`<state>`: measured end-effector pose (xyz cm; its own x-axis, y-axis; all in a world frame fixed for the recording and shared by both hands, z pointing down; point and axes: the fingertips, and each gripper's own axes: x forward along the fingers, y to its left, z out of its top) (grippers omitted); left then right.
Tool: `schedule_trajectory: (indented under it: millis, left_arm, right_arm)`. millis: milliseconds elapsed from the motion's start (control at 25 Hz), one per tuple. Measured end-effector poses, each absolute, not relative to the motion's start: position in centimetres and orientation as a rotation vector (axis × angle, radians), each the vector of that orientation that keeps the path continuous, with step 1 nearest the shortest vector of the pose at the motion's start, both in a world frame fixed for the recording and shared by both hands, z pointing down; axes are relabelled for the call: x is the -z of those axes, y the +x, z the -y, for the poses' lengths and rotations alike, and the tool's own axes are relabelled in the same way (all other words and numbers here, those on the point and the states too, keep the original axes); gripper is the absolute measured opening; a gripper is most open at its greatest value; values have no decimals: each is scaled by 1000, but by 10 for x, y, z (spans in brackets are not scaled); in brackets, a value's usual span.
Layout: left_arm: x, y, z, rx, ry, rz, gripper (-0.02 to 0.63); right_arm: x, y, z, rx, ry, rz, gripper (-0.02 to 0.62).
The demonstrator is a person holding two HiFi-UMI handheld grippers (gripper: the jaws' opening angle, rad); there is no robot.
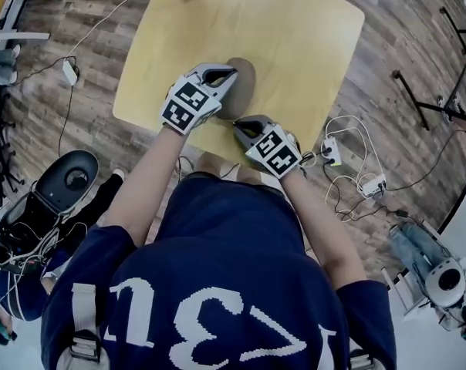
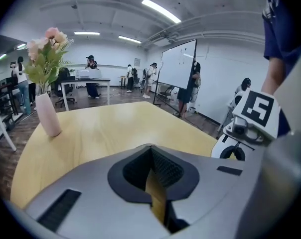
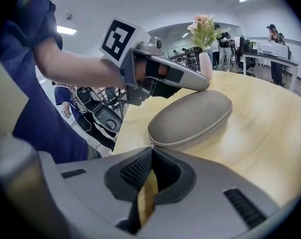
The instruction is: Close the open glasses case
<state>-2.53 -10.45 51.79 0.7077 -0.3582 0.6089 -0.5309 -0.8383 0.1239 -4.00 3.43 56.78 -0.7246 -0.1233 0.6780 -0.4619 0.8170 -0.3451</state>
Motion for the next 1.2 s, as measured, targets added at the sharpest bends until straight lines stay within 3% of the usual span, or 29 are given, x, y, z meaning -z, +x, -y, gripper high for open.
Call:
schedule_trajectory:
  millis: [920, 1200]
  left_arm:
    - [-523, -8, 90, -890, 2663, 573, 12]
    - [-519, -8, 100, -910, 2665, 567, 12]
  right_arm:
    - [-571, 48, -2, -549, 571, 2232, 26]
    - [-562, 73, 60, -524, 698, 2235, 23]
